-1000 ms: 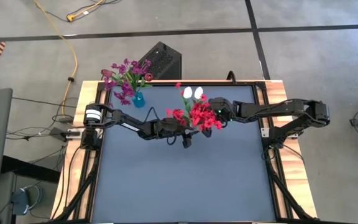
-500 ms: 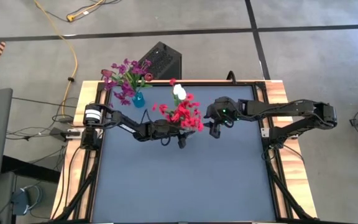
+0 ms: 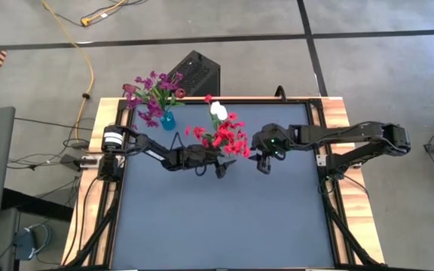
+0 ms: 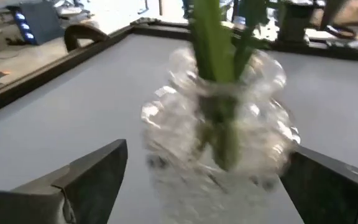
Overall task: Sort flowers into vase by color
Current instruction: Put the white tulip into the transparent vase, then return to Home Position
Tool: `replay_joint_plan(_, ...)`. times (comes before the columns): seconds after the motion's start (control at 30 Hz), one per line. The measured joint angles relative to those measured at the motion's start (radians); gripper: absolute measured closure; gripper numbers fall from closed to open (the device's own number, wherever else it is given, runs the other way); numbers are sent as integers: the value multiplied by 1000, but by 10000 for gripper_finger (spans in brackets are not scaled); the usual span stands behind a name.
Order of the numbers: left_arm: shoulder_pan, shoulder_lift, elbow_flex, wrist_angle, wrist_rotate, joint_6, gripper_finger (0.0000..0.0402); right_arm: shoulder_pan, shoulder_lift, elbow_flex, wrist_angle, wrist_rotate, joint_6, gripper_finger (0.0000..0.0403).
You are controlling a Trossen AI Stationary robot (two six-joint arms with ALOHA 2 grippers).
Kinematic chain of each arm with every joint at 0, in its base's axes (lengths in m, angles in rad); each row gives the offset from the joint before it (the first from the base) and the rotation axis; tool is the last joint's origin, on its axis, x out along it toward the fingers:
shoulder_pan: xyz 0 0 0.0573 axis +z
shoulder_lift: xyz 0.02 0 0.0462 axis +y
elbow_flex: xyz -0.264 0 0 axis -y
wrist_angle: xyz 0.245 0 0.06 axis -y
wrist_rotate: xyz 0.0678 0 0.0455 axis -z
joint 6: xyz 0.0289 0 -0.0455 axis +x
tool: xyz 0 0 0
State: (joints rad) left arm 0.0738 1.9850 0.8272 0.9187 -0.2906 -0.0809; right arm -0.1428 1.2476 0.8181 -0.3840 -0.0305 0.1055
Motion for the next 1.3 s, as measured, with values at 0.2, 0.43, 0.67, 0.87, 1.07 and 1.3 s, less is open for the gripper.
replay_joint_plan(0.2,-16,-18,0,-38,58,42,36,1,0,0,-1,0,2,191)
replay_joint_plan(0.43,-63,-151,0,-271,19,64,36,1,0,0,-5,0,2,191)
replay_joint_plan(0.67,-117,-313,1,-657,-81,76,36,1,0,0,-3,0,0,191)
replay_joint_plan(0.87,-110,-395,2,-751,-135,89,35,-3,0,0,10,1,9,191)
replay_joint_plan(1.07,-102,-403,2,-789,-136,123,35,15,0,0,-6,1,25,191)
replay_joint_plan(1.3,-114,-466,2,-981,-93,101,35,33,0,0,-24,1,26,191)
